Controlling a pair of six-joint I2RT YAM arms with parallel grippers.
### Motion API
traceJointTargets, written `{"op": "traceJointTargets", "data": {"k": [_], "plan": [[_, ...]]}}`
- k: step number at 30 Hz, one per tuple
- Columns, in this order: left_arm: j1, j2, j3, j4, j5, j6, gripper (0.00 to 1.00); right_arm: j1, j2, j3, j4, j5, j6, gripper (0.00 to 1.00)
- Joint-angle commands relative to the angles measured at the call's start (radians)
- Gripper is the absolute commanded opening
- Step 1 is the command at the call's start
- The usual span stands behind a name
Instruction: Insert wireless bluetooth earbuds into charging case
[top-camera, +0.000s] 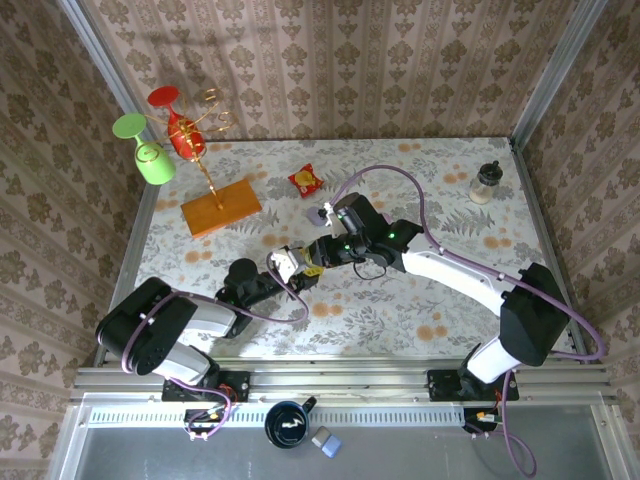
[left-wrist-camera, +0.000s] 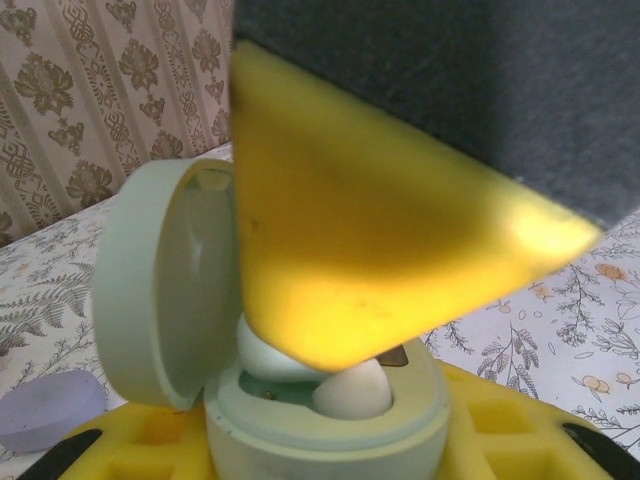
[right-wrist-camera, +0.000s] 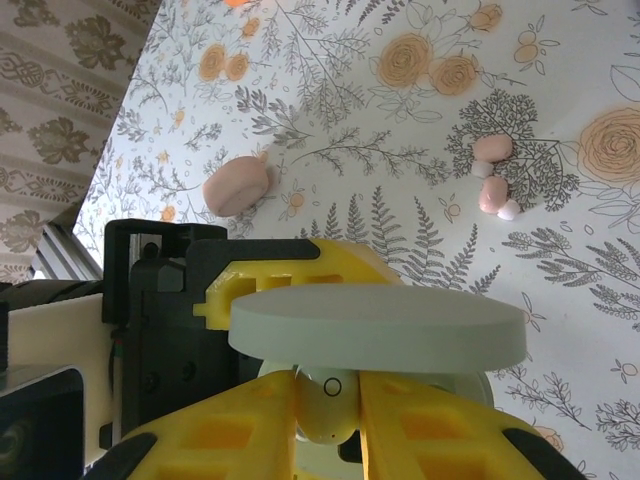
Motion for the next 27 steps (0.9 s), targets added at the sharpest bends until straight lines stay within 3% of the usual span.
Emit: {"op": "traceJointTargets", "data": {"k": [1,10,17,27], "plan": [[-0.005,0.006,0.011,0.032,0.013,0.01,0.28,0.005,0.024,0.037,-0.027,-0.036,-0.032,0.24],[-0.005,0.007,0.012,0.031,0.009,0.009,0.27,0.007,0.016,0.016,-0.005,0.01,0.003,0.24],[-0.006,0.008,0.011,0.032,0.008,0.006,0.27,0.002,-0.024,0.004,-0.005,0.022,0.018,0.36],[-0.004,0.009,0.011,0.033,-0.001,0.003,0.27,-0.079,-0.209,-0.155,0.067,0.066,-0.004,0.4]]}}
